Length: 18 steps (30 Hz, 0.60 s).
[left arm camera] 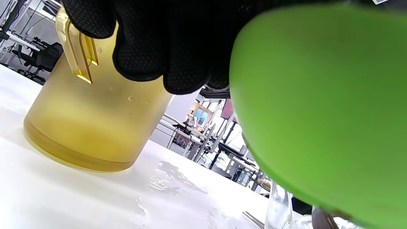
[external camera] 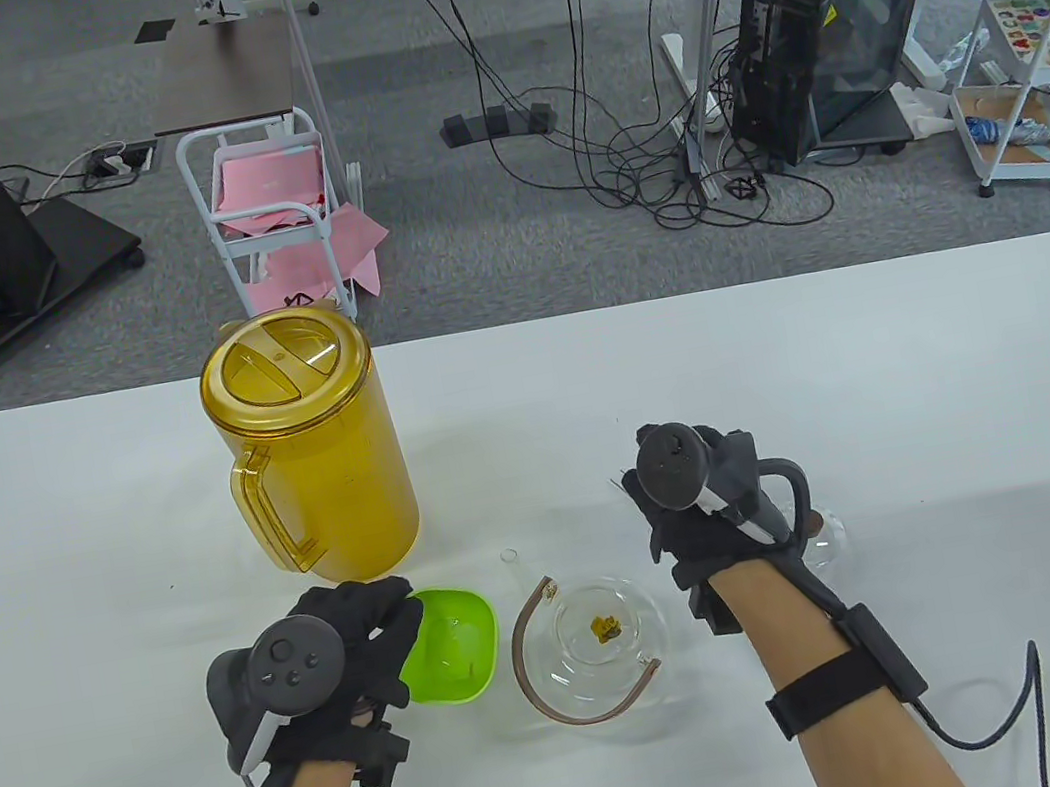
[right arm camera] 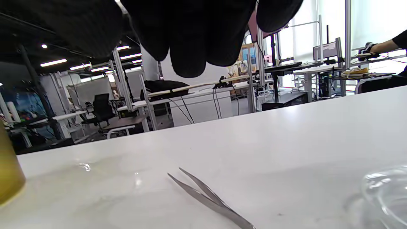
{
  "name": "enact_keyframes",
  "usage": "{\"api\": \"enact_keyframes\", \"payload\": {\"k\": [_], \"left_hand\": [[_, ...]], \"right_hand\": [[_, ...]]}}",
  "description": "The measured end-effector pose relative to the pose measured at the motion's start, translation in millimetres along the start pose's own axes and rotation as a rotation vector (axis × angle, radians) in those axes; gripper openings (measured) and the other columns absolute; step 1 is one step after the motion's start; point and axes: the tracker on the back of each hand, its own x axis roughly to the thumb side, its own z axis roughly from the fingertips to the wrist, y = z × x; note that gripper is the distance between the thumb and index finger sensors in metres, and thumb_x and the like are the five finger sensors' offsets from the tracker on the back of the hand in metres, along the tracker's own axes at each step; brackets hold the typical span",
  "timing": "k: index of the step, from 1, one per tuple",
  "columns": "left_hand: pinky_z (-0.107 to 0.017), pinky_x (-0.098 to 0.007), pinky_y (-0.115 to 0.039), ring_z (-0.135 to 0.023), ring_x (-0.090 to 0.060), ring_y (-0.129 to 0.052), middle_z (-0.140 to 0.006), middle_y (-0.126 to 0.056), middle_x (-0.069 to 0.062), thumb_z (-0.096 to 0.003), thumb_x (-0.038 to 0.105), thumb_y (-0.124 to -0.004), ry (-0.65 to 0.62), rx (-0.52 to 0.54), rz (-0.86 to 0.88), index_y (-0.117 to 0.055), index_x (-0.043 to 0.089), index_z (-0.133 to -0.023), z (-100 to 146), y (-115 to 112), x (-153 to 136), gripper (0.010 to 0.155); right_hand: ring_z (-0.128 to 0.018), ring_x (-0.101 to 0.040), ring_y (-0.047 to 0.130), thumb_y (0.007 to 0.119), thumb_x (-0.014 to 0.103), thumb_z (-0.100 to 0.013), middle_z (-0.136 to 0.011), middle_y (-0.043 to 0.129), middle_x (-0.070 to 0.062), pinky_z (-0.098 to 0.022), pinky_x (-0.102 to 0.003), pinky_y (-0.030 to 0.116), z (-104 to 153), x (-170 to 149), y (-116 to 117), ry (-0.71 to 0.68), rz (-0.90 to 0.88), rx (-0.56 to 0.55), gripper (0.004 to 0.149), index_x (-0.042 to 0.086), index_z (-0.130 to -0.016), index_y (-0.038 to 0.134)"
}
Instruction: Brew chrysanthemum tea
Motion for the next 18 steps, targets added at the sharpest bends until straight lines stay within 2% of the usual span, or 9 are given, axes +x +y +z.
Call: {"api": "enact_keyframes", "payload": {"k": [4, 5, 10, 14, 18], "left_hand": [[-0.072, -0.067, -0.059, -0.073, -0.034, -0.092, -0.073, -0.104, -0.004, -0.0532, 0.049, -0.090, 0.008, -0.013, 0.005, -0.093, 0.024, -0.085, 0, -2, -3, 0.040], [-0.073, -0.067, -0.059, -0.073, -0.034, -0.092, -0.073, -0.104, -0.004, -0.0534, 0.048, -0.090, 0.012, -0.011, 0.006, -0.093, 0.024, -0.085, -1, -2, -4, 0.040], [-0.072, -0.067, -0.059, -0.073, -0.034, -0.092, -0.073, -0.104, -0.004, -0.0533, 0.048, -0.090, 0.026, -0.024, 0.008, -0.093, 0.024, -0.085, -2, -6, -7, 0.040], [-0.072, -0.067, -0.059, -0.073, -0.034, -0.092, -0.073, -0.104, -0.004, -0.0534, 0.049, -0.090, 0.028, -0.046, -0.010, -0.093, 0.024, -0.085, -2, -10, -8, 0.040], [-0.073, -0.067, -0.058, -0.074, -0.034, -0.091, -0.074, -0.103, -0.004, -0.0534, 0.048, -0.090, 0.048, -0.075, 0.000, -0.093, 0.025, -0.086, -2, -10, -15, 0.040]], "right_hand": [[-0.110, -0.036, 0.063, 0.070, 0.056, -0.056, -0.115, 0.062, -0.003, -0.075, -0.064, 0.048, 24, -10, -15, -0.071, -0.005, -0.080, 0.065, 0.026, -0.113, 0.058], [-0.111, -0.036, 0.061, 0.069, 0.056, -0.056, -0.116, 0.061, -0.003, -0.075, -0.064, 0.048, 32, -12, -16, -0.106, -0.070, -0.098, 0.066, 0.026, -0.114, 0.056], [-0.113, -0.036, 0.057, 0.069, 0.056, -0.055, -0.117, 0.058, -0.003, -0.075, -0.065, 0.048, 56, -22, -15, -0.170, -0.156, -0.198, 0.068, 0.025, -0.115, 0.055], [-0.113, -0.036, 0.054, 0.069, 0.058, -0.054, -0.118, 0.055, -0.003, -0.075, -0.064, 0.047, 67, -26, -18, -0.200, -0.182, -0.249, 0.070, 0.026, -0.115, 0.053], [-0.114, -0.037, 0.051, 0.067, 0.060, -0.054, -0.119, 0.052, -0.003, -0.075, -0.065, 0.046, 70, -31, -12, -0.211, -0.169, -0.231, 0.073, 0.026, -0.116, 0.049]]}}
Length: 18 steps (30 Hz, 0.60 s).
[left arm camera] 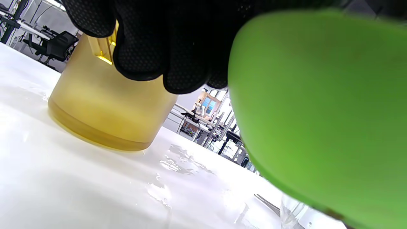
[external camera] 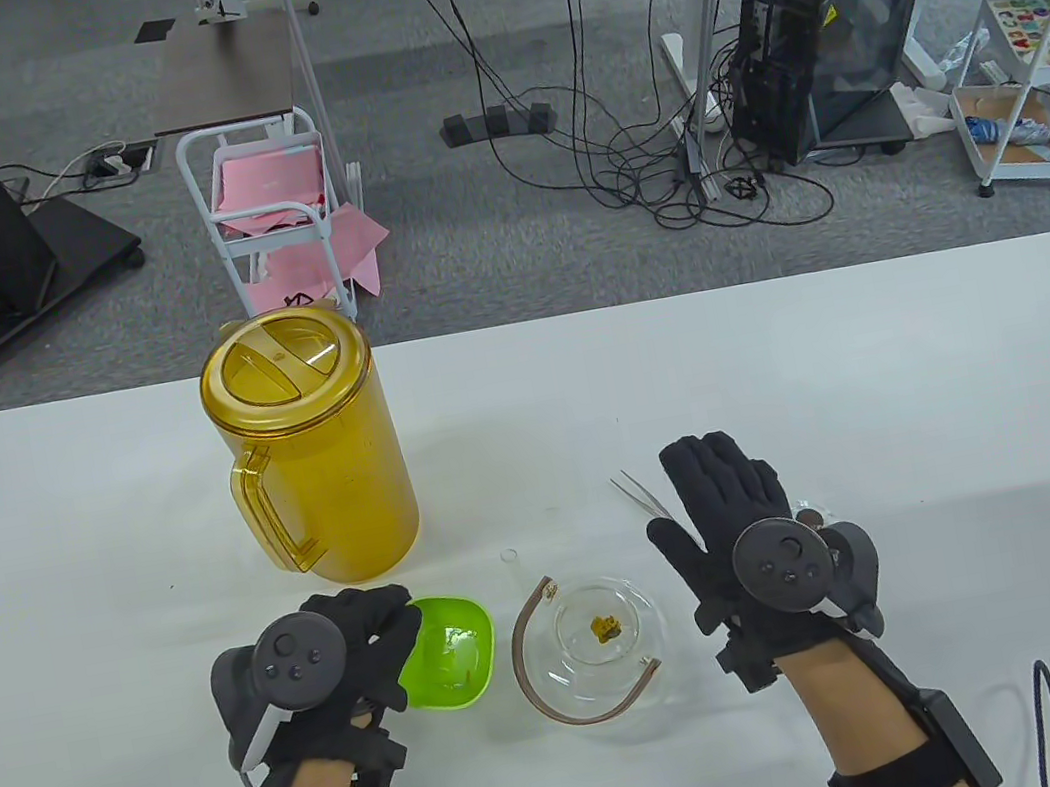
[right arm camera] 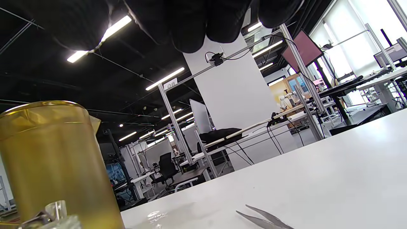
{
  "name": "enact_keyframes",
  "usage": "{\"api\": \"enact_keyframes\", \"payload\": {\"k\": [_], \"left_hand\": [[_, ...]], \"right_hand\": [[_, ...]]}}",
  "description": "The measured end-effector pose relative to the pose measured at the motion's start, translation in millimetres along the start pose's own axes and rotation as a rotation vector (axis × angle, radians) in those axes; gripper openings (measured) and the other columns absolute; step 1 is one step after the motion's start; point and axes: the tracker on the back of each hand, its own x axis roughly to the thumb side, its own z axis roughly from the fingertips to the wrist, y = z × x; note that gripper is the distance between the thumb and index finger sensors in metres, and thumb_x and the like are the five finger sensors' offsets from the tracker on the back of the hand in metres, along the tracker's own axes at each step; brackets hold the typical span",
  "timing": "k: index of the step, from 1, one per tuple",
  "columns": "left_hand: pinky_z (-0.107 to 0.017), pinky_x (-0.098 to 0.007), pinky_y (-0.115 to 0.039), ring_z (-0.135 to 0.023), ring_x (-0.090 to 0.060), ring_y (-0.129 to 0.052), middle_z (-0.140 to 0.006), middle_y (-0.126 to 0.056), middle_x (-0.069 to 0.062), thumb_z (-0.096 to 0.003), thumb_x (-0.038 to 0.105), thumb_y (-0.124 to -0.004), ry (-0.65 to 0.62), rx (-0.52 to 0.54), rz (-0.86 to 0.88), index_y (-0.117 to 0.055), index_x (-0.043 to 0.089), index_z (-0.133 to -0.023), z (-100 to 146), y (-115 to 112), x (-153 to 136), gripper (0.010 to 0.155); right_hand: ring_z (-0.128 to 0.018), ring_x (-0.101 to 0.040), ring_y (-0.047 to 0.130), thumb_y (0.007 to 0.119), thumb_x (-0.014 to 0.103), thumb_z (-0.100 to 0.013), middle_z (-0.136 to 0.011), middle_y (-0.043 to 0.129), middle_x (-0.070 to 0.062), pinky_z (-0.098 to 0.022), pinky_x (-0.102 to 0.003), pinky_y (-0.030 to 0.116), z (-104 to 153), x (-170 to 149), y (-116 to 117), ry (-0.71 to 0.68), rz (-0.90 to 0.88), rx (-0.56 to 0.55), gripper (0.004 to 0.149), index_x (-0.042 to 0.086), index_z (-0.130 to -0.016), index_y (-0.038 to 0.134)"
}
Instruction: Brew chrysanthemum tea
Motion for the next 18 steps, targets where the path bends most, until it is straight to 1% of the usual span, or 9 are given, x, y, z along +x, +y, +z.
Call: {"api": "enact_keyframes", "payload": {"k": [2, 4, 5, 6, 7, 8, 9, 15, 18], "left_hand": [[-0.074, -0.067, -0.057, -0.075, -0.035, -0.091, -0.075, -0.103, -0.004, -0.0534, 0.048, -0.090, 0.009, -0.034, 0.007, -0.093, 0.025, -0.086, -1, -1, -5, 0.040], [-0.074, -0.067, -0.057, -0.073, -0.034, -0.091, -0.073, -0.104, -0.005, -0.0529, 0.048, -0.091, 0.038, -0.110, 0.011, -0.094, 0.025, -0.086, -4, -4, -11, 0.040], [-0.074, -0.067, -0.058, -0.071, -0.034, -0.092, -0.071, -0.104, -0.004, -0.0526, 0.048, -0.091, 0.028, -0.202, 0.024, -0.094, 0.025, -0.086, -6, -8, -14, 0.040], [-0.073, -0.066, -0.058, -0.069, -0.034, -0.092, -0.069, -0.104, -0.005, -0.0523, 0.047, -0.092, 0.022, -0.262, 0.034, -0.094, 0.025, -0.086, -8, -13, -16, 0.040], [-0.073, -0.067, -0.058, -0.069, -0.034, -0.092, -0.069, -0.104, -0.005, -0.0520, 0.047, -0.093, 0.046, -0.297, 0.023, -0.095, 0.025, -0.086, -9, -16, -17, 0.040], [-0.074, -0.067, -0.057, -0.069, -0.034, -0.092, -0.069, -0.104, -0.005, -0.0522, 0.047, -0.093, 0.078, -0.373, -0.008, -0.095, 0.026, -0.086, -10, -21, -19, 0.040], [-0.074, -0.067, -0.056, -0.071, -0.034, -0.091, -0.070, -0.104, -0.004, -0.0523, 0.047, -0.093, 0.089, -0.407, -0.027, -0.094, 0.026, -0.086, -10, -24, -20, 0.040], [-0.075, -0.068, -0.054, -0.071, -0.034, -0.091, -0.071, -0.104, -0.004, -0.0518, 0.048, -0.093, 0.091, -0.488, -0.009, -0.094, 0.026, -0.087, -13, -40, -26, 0.041], [-0.075, -0.068, -0.054, -0.070, -0.034, -0.092, -0.070, -0.104, -0.004, -0.0519, 0.049, -0.093, 0.094, -0.498, -0.022, -0.094, 0.026, -0.087, -13, -42, -25, 0.042]], "right_hand": [[-0.114, -0.037, 0.049, 0.066, 0.061, -0.053, -0.120, 0.050, -0.003, -0.075, -0.065, 0.046, 0, -4, 1, 0.011, -0.002, 0.005, 0.074, 0.027, -0.116, 0.048], [-0.114, -0.038, 0.049, 0.066, 0.062, -0.053, -0.120, 0.049, -0.003, -0.075, -0.065, 0.045, 0, -8, 2, 0.018, -0.020, 0.012, 0.075, 0.026, -0.116, 0.048], [-0.114, -0.039, 0.049, 0.066, 0.062, -0.053, -0.120, 0.049, -0.003, -0.075, -0.065, 0.046, 0, -9, 2, 0.020, -0.018, 0.014, 0.075, 0.026, -0.116, 0.048], [-0.114, -0.039, 0.049, 0.066, 0.062, -0.053, -0.120, 0.049, -0.003, -0.075, -0.065, 0.046, 0, -10, 3, 0.022, -0.014, 0.016, 0.075, 0.026, -0.116, 0.048], [-0.114, -0.039, 0.049, 0.066, 0.062, -0.053, -0.120, 0.049, -0.004, -0.075, -0.065, 0.046, 0, -11, 4, 0.024, -0.011, 0.020, 0.075, 0.026, -0.116, 0.048], [-0.114, -0.039, 0.049, 0.066, 0.062, -0.053, -0.120, 0.049, -0.004, -0.075, -0.065, 0.046, 0, -12, 5, 0.025, -0.009, 0.028, 0.075, 0.026, -0.116, 0.048], [-0.114, -0.039, 0.049, 0.066, 0.062, -0.053, -0.120, 0.049, -0.004, -0.075, -0.065, 0.046, -1, -13, 6, 0.026, -0.007, 0.030, 0.075, 0.026, -0.116, 0.048], [-0.114, -0.040, 0.049, 0.065, 0.061, -0.054, -0.120, 0.050, -0.005, -0.074, -0.066, 0.046, -1, -16, 13, 0.037, 0.017, 0.062, 0.074, 0.025, -0.116, 0.050], [-0.114, -0.040, 0.049, 0.065, 0.061, -0.054, -0.120, 0.050, -0.005, -0.074, -0.066, 0.046, -1, -15, 17, 0.038, 0.035, 0.077, 0.074, 0.025, -0.116, 0.050]]}}
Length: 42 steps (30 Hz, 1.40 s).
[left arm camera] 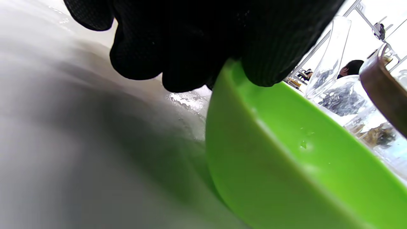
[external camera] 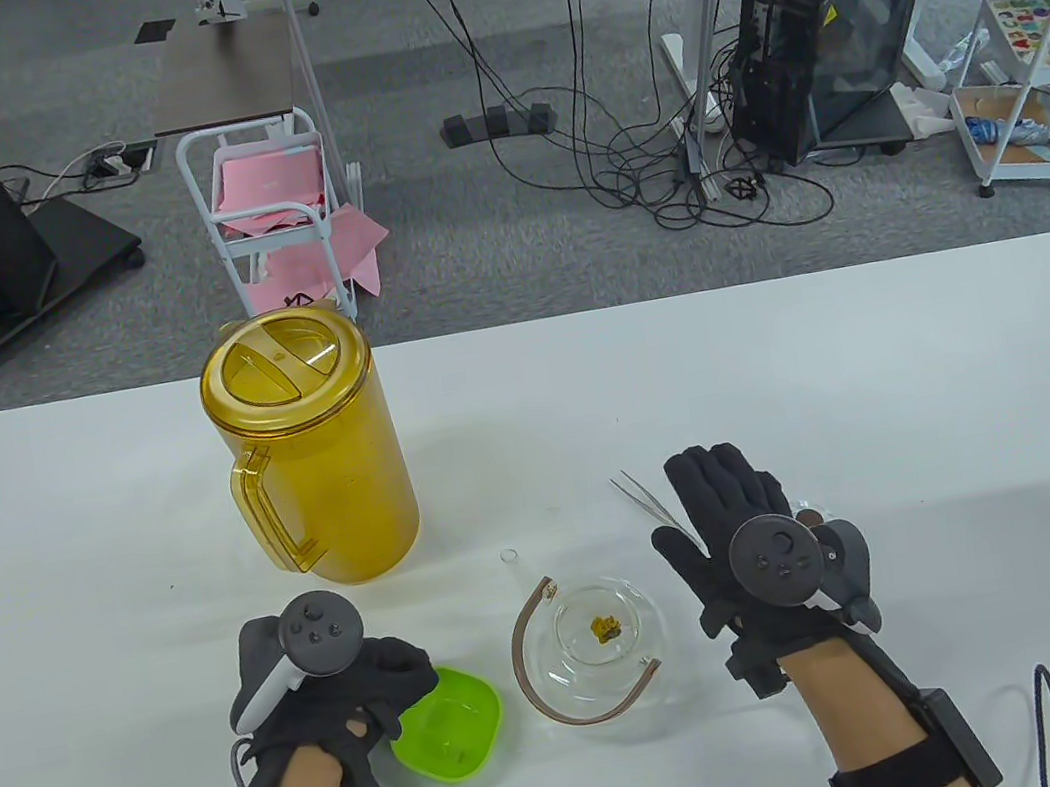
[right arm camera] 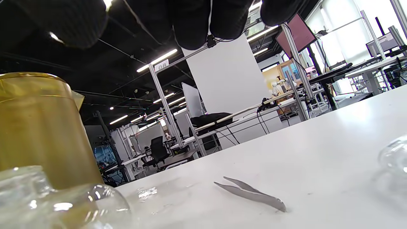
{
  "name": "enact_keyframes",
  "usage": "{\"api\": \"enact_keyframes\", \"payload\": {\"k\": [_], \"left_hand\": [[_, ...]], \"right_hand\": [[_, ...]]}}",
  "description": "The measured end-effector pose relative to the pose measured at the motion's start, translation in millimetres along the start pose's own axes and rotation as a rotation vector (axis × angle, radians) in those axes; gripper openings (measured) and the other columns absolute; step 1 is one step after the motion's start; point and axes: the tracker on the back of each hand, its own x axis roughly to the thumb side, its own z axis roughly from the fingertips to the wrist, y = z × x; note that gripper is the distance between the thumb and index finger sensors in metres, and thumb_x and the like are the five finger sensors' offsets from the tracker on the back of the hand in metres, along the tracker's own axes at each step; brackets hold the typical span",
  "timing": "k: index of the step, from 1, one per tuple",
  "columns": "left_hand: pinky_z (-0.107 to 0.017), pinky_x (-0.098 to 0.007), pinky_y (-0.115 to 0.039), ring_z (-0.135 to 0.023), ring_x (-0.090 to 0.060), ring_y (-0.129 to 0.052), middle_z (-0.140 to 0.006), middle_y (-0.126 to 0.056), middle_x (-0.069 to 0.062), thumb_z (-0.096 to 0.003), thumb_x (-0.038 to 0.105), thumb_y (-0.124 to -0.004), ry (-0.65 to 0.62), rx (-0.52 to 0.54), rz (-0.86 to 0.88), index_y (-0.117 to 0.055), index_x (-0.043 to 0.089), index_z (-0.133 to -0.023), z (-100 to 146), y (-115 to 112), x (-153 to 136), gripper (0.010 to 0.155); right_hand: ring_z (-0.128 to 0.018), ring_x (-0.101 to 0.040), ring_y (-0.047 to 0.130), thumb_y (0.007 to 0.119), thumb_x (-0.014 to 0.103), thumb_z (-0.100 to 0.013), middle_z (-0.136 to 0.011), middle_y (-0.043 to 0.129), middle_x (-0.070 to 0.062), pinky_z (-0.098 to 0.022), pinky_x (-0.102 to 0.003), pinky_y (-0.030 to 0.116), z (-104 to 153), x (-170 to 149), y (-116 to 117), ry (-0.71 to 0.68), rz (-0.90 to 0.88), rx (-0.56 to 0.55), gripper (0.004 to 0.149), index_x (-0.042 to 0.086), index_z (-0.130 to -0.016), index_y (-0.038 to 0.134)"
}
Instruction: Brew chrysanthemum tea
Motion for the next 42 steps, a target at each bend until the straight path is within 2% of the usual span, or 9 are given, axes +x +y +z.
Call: {"api": "enact_keyframes", "payload": {"k": [4, 8, 10, 15, 24, 29, 34, 38, 42], "left_hand": [[-0.075, -0.069, -0.052, -0.074, -0.036, -0.090, -0.076, -0.102, -0.006, -0.0518, 0.054, -0.092, 0.002, 0.016, 0.022, -0.091, 0.024, -0.091, 2, 0, -2, 0.049], [-0.075, -0.071, -0.049, -0.085, -0.040, -0.083, -0.091, -0.094, -0.009, -0.0524, 0.057, -0.087, -0.014, 0.098, 0.045, -0.082, 0.024, -0.100, 5, 4, -2, 0.058], [-0.075, -0.071, -0.046, -0.091, -0.042, -0.077, -0.106, -0.080, -0.013, -0.0521, 0.061, -0.084, -0.033, 0.153, 0.053, -0.067, 0.026, -0.110, 7, 6, 0, 0.070], [-0.076, -0.072, -0.040, -0.106, -0.047, -0.057, -0.122, -0.055, -0.016, -0.0517, 0.065, -0.081, -0.106, 0.276, 0.067, -0.048, 0.027, -0.117, 15, 13, 7, 0.082], [-0.077, -0.068, -0.032, -0.115, -0.046, -0.032, -0.128, -0.033, -0.013, -0.0527, 0.067, -0.075, -0.263, 0.569, 0.056, -0.033, 0.029, -0.118, 37, 29, 25, 0.087], [-0.078, -0.066, -0.028, -0.115, -0.043, -0.022, -0.129, -0.023, -0.010, -0.0527, 0.066, -0.075, -0.307, 0.796, 0.072, -0.027, 0.030, -0.118, 54, 45, 29, 0.088], [-0.078, -0.065, -0.025, -0.115, -0.042, -0.017, -0.127, -0.016, -0.009, -0.0527, 0.065, -0.076, -0.236, 0.995, -0.043, -0.021, 0.030, -0.117, 65, 70, 29, 0.091], [-0.078, -0.066, -0.024, -0.114, -0.043, -0.015, -0.126, -0.011, -0.012, -0.0526, 0.064, -0.077, -0.188, 1.022, 0.020, -0.016, 0.028, -0.116, 59, 85, 26, 0.095], [-0.076, -0.068, -0.024, -0.113, -0.047, -0.019, -0.126, -0.015, -0.017, -0.0530, 0.064, -0.076, -0.054, 1.007, 0.114, -0.015, 0.023, -0.116, 44, 100, 18, 0.096]], "right_hand": [[-0.113, -0.040, 0.049, 0.066, 0.061, -0.054, -0.120, 0.051, -0.005, -0.074, -0.066, 0.046, 0, 0, 0, 0.001, -0.001, 0.001, 0.073, 0.024, -0.116, 0.051], [-0.113, -0.040, 0.050, 0.066, 0.060, -0.054, -0.119, 0.051, -0.005, -0.074, -0.066, 0.046, 0, 0, 1, -0.003, 0.003, 0.007, 0.073, 0.024, -0.116, 0.051], [-0.113, -0.040, 0.050, 0.066, 0.060, -0.054, -0.119, 0.051, -0.006, -0.074, -0.066, 0.046, 0, 0, 2, -0.005, 0.006, 0.012, 0.073, 0.024, -0.116, 0.051], [-0.113, -0.040, 0.050, 0.066, 0.060, -0.054, -0.119, 0.052, -0.005, -0.074, -0.066, 0.046, 0, 0, 2, -0.007, 0.000, 0.010, 0.073, 0.024, -0.116, 0.051], [-0.113, -0.040, 0.050, 0.066, 0.060, -0.054, -0.119, 0.051, -0.005, -0.074, -0.066, 0.046, 0, -1, 2, -0.001, -0.004, 0.007, 0.073, 0.024, -0.116, 0.051], [-0.113, -0.040, 0.050, 0.066, 0.060, -0.054, -0.119, 0.052, -0.006, -0.074, -0.066, 0.046, -1, 0, 4, -0.005, 0.000, 0.015, 0.073, 0.024, -0.116, 0.051], [-0.113, -0.040, 0.050, 0.066, 0.060, -0.054, -0.119, 0.052, -0.006, -0.074, -0.066, 0.046, -1, 2, 5, -0.010, -0.004, 0.016, 0.073, 0.024, -0.116, 0.051], [-0.113, -0.040, 0.050, 0.066, 0.060, -0.054, -0.119, 0.051, -0.006, -0.074, -0.066, 0.046, -1, 2, 6, -0.011, -0.007, 0.017, 0.073, 0.024, -0.116, 0.051], [-0.113, -0.040, 0.050, 0.066, 0.060, -0.054, -0.119, 0.051, -0.006, -0.074, -0.066, 0.046, -2, 2, 6, -0.008, -0.012, 0.018, 0.073, 0.024, -0.116, 0.051]]}}
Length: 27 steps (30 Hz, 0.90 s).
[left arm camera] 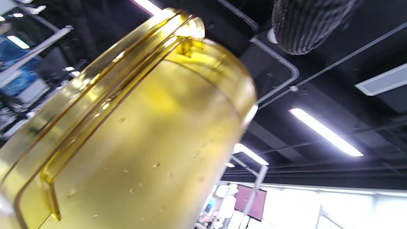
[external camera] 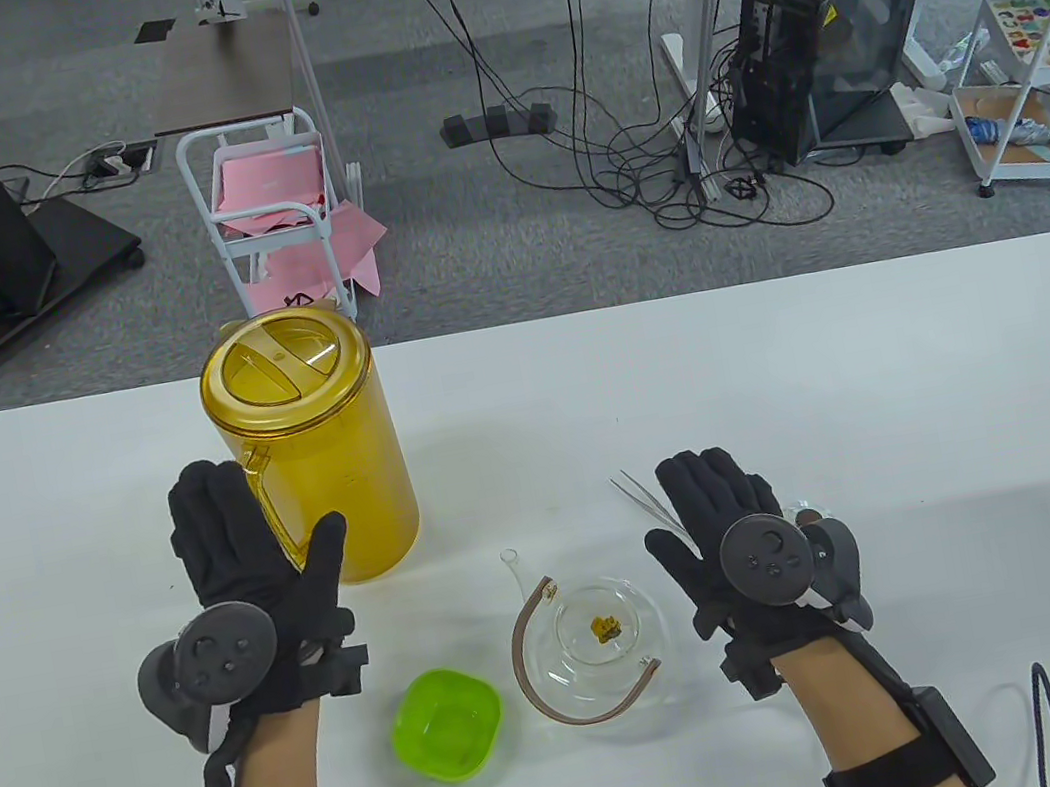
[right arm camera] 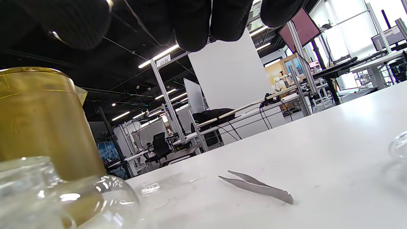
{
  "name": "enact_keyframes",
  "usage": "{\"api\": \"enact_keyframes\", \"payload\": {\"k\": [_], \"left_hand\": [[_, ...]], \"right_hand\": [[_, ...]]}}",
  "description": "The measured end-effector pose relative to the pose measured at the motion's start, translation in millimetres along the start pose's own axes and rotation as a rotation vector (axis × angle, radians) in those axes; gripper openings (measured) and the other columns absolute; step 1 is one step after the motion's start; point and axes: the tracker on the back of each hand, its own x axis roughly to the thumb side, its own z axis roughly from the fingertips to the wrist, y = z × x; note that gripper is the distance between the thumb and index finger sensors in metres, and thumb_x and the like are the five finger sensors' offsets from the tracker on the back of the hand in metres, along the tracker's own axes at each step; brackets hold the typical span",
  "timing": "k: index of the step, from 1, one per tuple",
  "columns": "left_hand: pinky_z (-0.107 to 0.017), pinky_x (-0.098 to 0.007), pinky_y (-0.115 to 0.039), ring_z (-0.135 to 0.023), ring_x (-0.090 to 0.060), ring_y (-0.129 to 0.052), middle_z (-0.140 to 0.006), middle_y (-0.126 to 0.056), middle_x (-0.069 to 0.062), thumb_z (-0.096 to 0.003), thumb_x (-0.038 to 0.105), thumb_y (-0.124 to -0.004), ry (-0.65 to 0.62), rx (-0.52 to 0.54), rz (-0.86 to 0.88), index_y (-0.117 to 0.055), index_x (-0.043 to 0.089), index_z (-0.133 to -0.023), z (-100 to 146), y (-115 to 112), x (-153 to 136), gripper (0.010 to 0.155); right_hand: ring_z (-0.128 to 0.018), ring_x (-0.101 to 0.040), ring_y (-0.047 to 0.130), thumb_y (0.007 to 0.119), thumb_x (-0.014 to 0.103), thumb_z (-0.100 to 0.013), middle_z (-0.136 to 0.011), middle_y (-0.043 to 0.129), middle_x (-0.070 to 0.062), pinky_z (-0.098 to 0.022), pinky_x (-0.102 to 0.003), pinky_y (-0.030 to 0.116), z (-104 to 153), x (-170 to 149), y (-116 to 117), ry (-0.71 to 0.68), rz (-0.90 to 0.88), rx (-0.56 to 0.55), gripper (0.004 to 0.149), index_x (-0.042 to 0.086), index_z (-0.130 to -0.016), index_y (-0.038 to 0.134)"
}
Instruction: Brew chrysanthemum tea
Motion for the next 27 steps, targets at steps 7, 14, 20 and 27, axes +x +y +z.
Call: {"api": "enact_keyframes", "payload": {"k": [7, 14, 20, 27], "left_hand": [[-0.073, -0.072, -0.020, -0.106, -0.049, -0.050, -0.116, -0.058, -0.018, -0.0555, 0.061, -0.074, 0.191, 0.016, 0.019, -0.042, 0.021, -0.116, -25, -3, 0, 0.079], [-0.073, -0.071, -0.039, -0.080, -0.043, -0.079, -0.080, -0.090, -0.011, -0.0540, 0.060, -0.074, 0.279, 0.108, 0.268, -0.065, 0.017, -0.101, -23, -7, -14, 0.064], [-0.071, -0.072, -0.045, -0.077, -0.043, -0.080, -0.076, -0.089, -0.009, -0.0532, 0.066, -0.075, 0.403, 0.072, 0.475, -0.070, 0.021, -0.091, -20, -16, -23, 0.059], [-0.071, -0.075, -0.032, -0.082, -0.044, -0.069, -0.084, -0.080, -0.011, -0.0542, 0.064, -0.076, 0.507, 0.015, 0.770, -0.072, 0.022, -0.090, -11, -21, -31, 0.056]], "right_hand": [[-0.113, -0.041, 0.051, 0.066, 0.060, -0.054, -0.119, 0.052, -0.006, -0.074, -0.066, 0.046, 0, 1, 3, 0.004, 0.003, 0.013, 0.073, 0.023, -0.116, 0.051], [-0.113, -0.042, 0.051, 0.066, 0.060, -0.054, -0.119, 0.052, -0.007, -0.074, -0.066, 0.047, -2, 1, 9, 0.011, 0.009, 0.038, 0.073, 0.023, -0.116, 0.051], [-0.112, -0.042, 0.052, 0.066, 0.059, -0.054, -0.119, 0.052, -0.007, -0.074, -0.066, 0.047, -3, -4, 9, 0.024, 0.016, 0.046, 0.072, 0.023, -0.115, 0.051], [-0.112, -0.043, 0.052, 0.066, 0.058, -0.055, -0.118, 0.054, -0.007, -0.073, -0.069, 0.045, -1, 0, 10, 0.028, 0.012, 0.027, 0.071, 0.023, -0.115, 0.052]]}}
